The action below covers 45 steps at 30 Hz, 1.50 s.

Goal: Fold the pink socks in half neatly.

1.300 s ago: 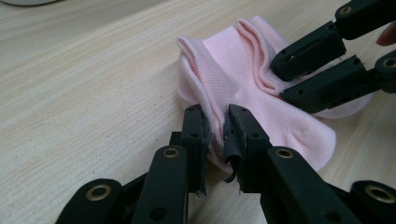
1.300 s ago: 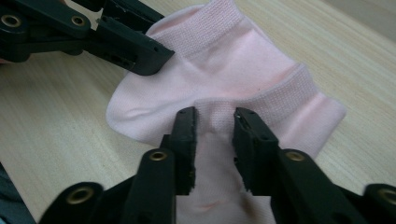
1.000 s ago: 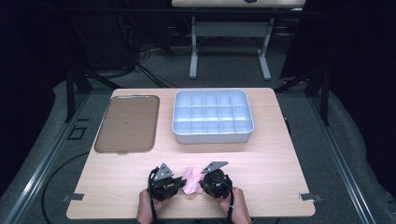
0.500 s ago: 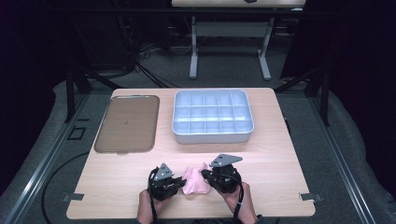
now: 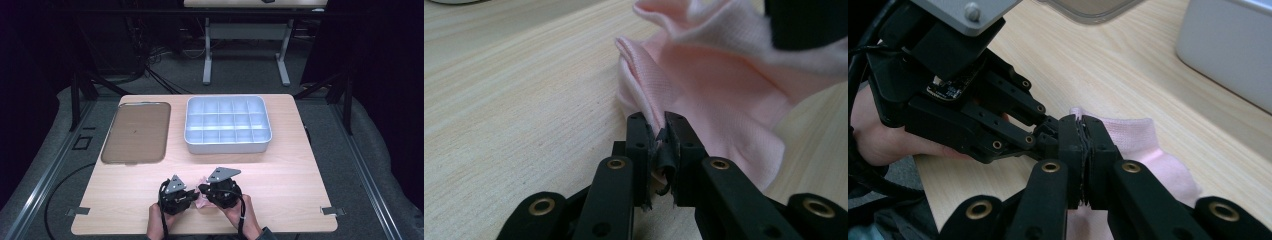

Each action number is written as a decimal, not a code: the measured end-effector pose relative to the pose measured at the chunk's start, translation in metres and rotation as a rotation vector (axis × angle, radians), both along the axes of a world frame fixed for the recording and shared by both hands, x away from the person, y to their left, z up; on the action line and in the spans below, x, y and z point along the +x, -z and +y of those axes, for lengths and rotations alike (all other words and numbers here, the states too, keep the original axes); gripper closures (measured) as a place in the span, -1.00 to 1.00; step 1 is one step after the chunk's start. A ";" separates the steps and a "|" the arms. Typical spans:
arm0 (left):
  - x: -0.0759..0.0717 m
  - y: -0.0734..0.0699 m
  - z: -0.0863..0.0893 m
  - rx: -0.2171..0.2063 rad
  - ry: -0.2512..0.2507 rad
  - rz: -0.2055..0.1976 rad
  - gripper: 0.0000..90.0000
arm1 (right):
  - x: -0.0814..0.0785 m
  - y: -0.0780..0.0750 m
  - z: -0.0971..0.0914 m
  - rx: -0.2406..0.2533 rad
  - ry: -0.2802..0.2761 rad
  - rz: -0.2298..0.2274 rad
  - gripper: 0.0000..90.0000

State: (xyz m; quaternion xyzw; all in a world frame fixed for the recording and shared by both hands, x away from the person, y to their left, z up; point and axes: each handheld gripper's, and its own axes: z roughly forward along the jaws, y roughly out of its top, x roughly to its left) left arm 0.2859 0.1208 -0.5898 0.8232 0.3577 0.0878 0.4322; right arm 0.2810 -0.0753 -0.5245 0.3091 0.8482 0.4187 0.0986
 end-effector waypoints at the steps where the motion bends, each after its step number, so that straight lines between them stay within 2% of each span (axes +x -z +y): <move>1: 0.000 0.000 0.000 -0.001 0.003 0.005 0.82 | 0.000 0.002 0.001 0.003 -0.001 0.005 0.96; 11: 0.001 0.000 0.001 -0.006 0.002 0.008 0.81 | 0.005 0.021 0.007 0.022 -0.030 0.025 0.95; 14: 0.001 0.000 0.001 -0.007 0.002 0.008 0.81 | 0.008 0.024 0.003 0.044 -0.069 0.062 0.69; 15: 0.001 0.000 0.001 -0.007 0.002 0.008 0.81 | 0.008 0.024 0.003 0.044 -0.069 0.062 0.69; 16: 0.001 0.000 0.001 -0.008 0.002 0.008 0.81 | 0.012 0.020 -0.009 0.094 -0.123 0.104 0.49; 18: 0.001 0.000 0.001 -0.009 0.001 0.008 0.81 | 0.014 0.013 -0.024 0.147 -0.119 0.115 0.47; 19: 0.001 0.000 0.001 -0.009 0.001 0.008 0.81 | 0.014 0.013 -0.024 0.147 -0.119 0.115 0.47; 20: 0.001 0.000 0.001 -0.009 0.001 0.008 0.81 | 0.014 0.009 -0.034 0.174 -0.110 0.116 0.47; 21: 0.001 0.000 0.001 -0.007 0.003 0.007 0.81 | 0.013 0.004 -0.047 0.179 -0.065 0.101 0.50; 22: 0.001 0.000 0.001 -0.007 0.005 0.007 0.81 | 0.012 0.004 -0.057 0.127 0.014 0.090 0.51; 24: 0.001 0.000 0.001 -0.006 0.007 0.011 0.81 | 0.012 0.010 -0.062 0.079 0.058 0.095 0.53; 27: 0.001 0.000 0.001 -0.008 0.006 0.012 0.81 | 0.011 0.023 -0.055 0.003 0.079 0.105 0.56; 29: 0.001 0.000 0.001 -0.008 0.005 0.013 0.81 | 0.011 0.027 -0.051 -0.007 0.068 0.109 0.58; 31: 0.001 0.000 0.001 -0.009 0.004 0.014 0.80 | 0.014 0.037 -0.039 -0.040 0.054 0.113 0.65; 36: 0.002 0.000 0.001 -0.012 0.003 0.014 0.81 | 0.015 0.043 -0.031 -0.032 0.042 0.115 0.81; 45: 0.002 0.000 0.002 -0.012 0.006 0.021 0.80 | 0.014 0.050 -0.019 -0.027 0.020 0.124 0.89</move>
